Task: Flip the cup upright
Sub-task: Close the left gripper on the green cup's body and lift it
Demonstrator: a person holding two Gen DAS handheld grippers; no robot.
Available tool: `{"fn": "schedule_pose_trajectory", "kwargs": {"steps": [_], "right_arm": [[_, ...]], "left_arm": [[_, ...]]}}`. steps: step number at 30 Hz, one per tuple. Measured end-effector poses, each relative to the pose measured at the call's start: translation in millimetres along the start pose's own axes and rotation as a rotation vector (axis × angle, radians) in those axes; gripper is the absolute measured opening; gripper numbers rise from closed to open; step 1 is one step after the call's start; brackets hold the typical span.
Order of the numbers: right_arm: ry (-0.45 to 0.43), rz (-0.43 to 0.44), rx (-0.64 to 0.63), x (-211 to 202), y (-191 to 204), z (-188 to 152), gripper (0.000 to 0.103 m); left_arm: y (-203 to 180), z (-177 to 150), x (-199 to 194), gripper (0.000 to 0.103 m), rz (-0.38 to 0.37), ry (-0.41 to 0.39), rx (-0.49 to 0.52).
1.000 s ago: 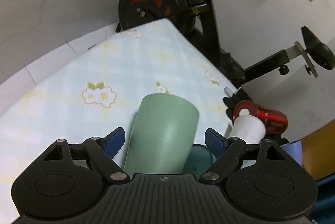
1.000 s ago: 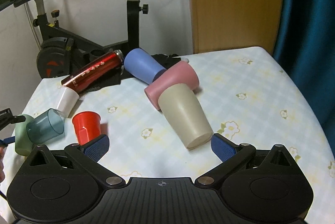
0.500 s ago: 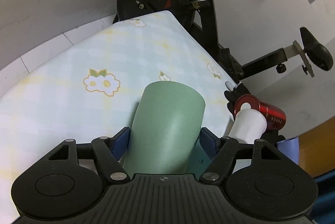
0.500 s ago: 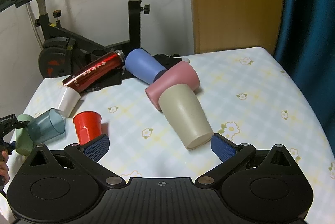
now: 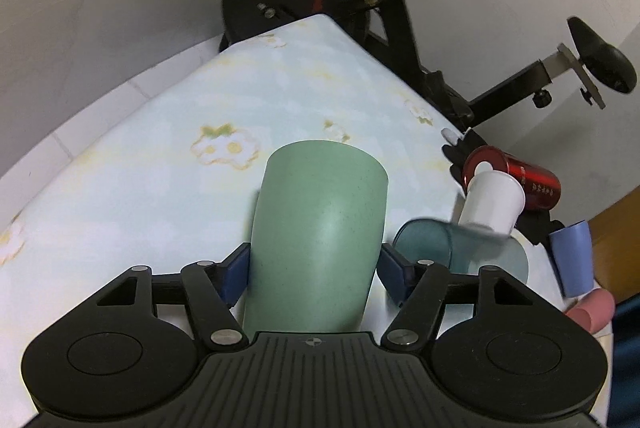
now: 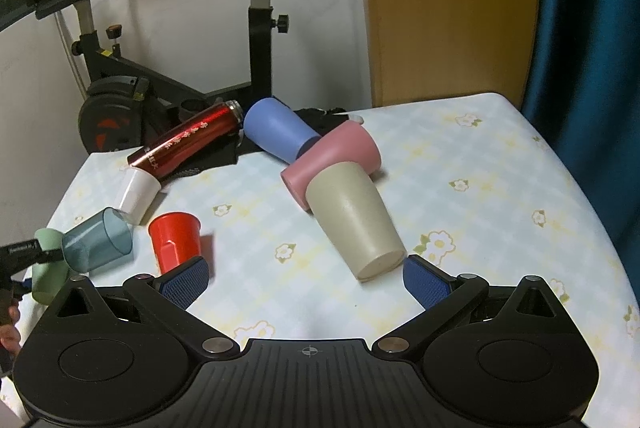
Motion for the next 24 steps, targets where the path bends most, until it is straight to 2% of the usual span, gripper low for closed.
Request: {"fn": "schedule_pose_trajectory", "kwargs": {"steps": [7,10,13,17,24], "right_arm": [[-0.018,0.034,0.017,-15,3,-5,0.102],[-0.023,0.046,0.026,-22,1,-10,0.102],[-0.028,0.047,0.038,-28,-5,-16,0.102],[-0.029,0.034,0.066,-35,-21,-26,0.102],[-0.022,-0.024,0.077,-41,-59,-41,0.102]], "left_arm": [[20,-17,-44,0.069,0.026,0.0,0.004],[13,-36,-63,0.069,0.018,0.012,0.02],[0,-71,-76,0.069,0.001,0.054,0.042],[-36,-118,-77,0.069,-0.066,0.119,0.052],[-119,-189,-55,0.069,-0.15,0.189,0.198]]}}
Point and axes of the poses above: each gripper's, at about its wrist camera, not at the fingertips, and x roughly the way its jaws point, y to its left, z to its top, the point moved 10 cm from there along x, roughly the way its jaws point, and after that the axes turned 9 degrees about -x, right-handed, at the moved point
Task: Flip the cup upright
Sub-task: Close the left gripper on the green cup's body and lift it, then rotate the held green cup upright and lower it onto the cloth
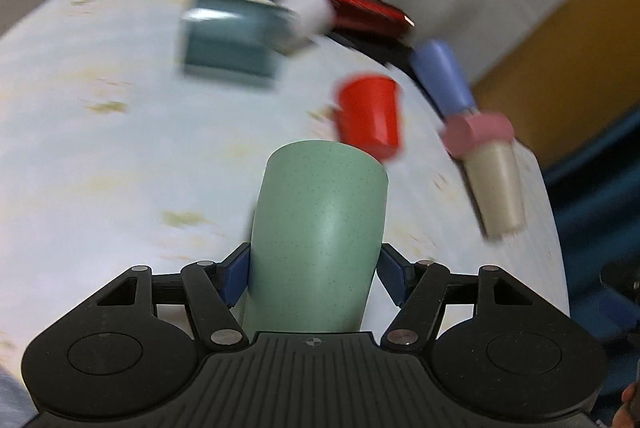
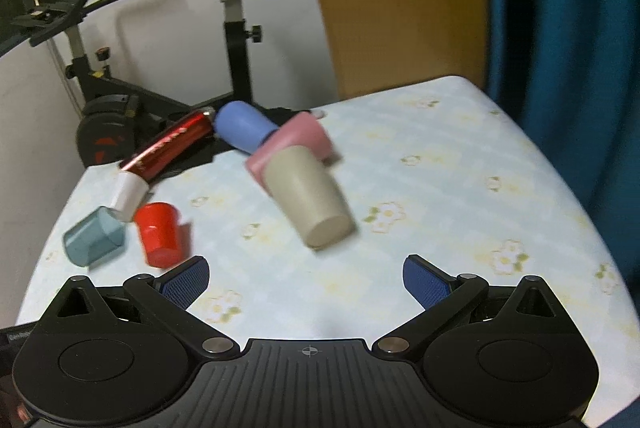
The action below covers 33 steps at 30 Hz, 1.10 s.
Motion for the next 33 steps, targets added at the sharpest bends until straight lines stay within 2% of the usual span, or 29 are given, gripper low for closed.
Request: {"fn": "schedule_pose_trajectory", "kwargs": {"steps": [3,9,14,18,21,26,31,33], "right_arm": [[0.009,-0.02,0.005,0,-14,-3,0.102],[0.0,-0.052,0.0,-4,-30,-5,0.102],[0.006,-0.065,0.004,-3,-35,-8,0.102],[0.013,-0.075,-0.008,-3,-33,-7,0.102],[0.012,-0.074,-0.014,-4,-29,-6,0.102],[0.012,-0.064,-0.02,-6,-24,-4,0.102],[0.003,-0.041,-0.023,-9,-13,1,0.102],[0.004,-0.016,-0.019,-8,-7,2,0.102]], "left_arm": [[-28,-13,19,0.069,-0.021,0.027,0.039],[-67,-27,40,0.069,-0.041,0.026,0.12],[-72,-26,60,0.069,-0.016,0.042,0.13],[-70,-25,60,0.069,-0.03,0.04,0.147],[-68,-27,54,0.07,-0.038,0.058,0.164],[-69,-20,33,0.079,-0.109,0.07,0.164],[-70,-5,-6,0.082,-0.164,0.004,0.211],[-65,6,-22,0.082,-0.162,-0.034,0.216]]}}
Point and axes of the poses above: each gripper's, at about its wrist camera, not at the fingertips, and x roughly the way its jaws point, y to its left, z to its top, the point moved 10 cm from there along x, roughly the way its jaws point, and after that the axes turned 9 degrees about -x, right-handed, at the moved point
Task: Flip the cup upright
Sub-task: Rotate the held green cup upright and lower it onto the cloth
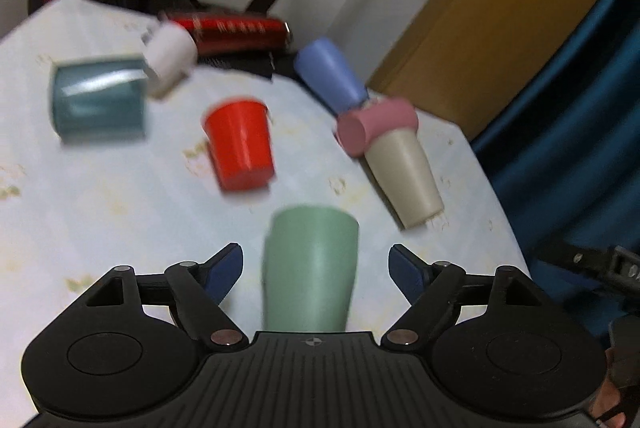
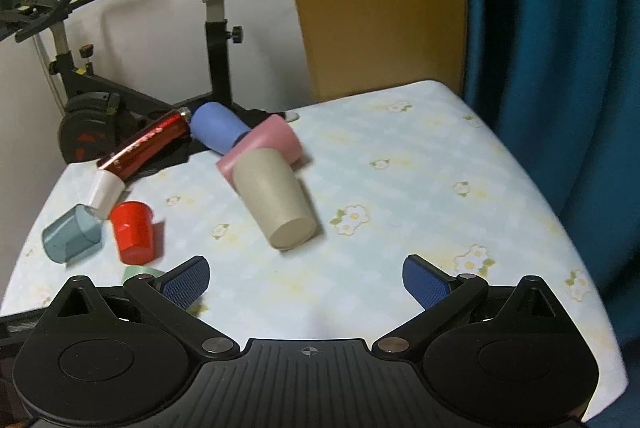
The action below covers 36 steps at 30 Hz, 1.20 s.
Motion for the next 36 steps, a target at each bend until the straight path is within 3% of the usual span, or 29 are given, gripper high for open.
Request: {"fn": "schedule_pose_trajectory", "kwargs": {"steps": [11,14,30,36], "right_arm": [[0.022,0.074,-0.063,6,39,5,0.102],[0.043,0.094,-0.081,12,51,5,0.102],[0.19,0.187,-0.183,73,120,-15,0.1],[0.259,0.211,-0.206,100,142,-25,0.092]], "left_arm": [[37,63,-81,0.086,0.232,-0.283,0.116],[48,72,-98,0.088,0.296,-0.327,0.13],[135,96,-165,0.091,0.483,-0.433,-0.017],[148,86,-172,0.091,0.504,-0.427,-0.063]]}}
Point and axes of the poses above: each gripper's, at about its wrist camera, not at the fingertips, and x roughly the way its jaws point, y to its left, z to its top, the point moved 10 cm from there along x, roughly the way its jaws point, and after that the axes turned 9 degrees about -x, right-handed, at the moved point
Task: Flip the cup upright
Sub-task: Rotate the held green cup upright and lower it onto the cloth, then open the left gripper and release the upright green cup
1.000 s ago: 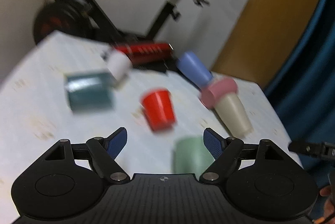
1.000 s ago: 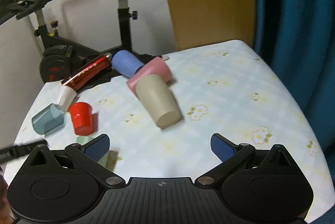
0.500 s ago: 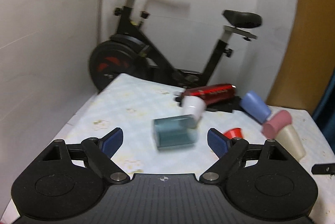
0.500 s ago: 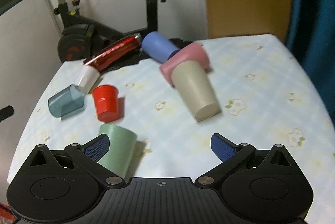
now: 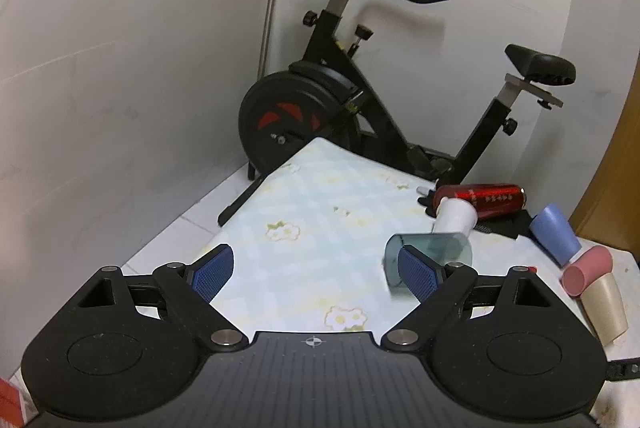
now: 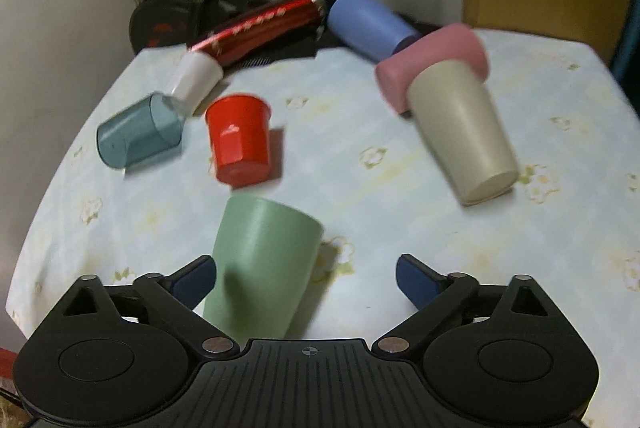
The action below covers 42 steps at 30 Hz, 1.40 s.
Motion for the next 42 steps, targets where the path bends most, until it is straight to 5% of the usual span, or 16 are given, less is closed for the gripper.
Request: {"fn": "schedule_pose_trajectory", "kwargs": {"steps": [5,14,29,42], "right_arm": [[0.047,0.033,0.027,26,9,6,0.089],[0.105,0.067,0.071,51,18,3,0.069],[-0.042,0.058,0.014,-3,12,-14,0.067],[-0.211,-0.185,-0.15,-31,-33,-3,0.066]], "left_arm": [[3,-7,-3,0.091,0.002,0.002,-0.002],[-11,-20,-5,0.091,-0.03,0.023,0.01],[-31,-34,-12,0.091,-0.094,0.05,0.029],[-49,-41,-16,0.091,-0.125,0.06,0.041]]}}
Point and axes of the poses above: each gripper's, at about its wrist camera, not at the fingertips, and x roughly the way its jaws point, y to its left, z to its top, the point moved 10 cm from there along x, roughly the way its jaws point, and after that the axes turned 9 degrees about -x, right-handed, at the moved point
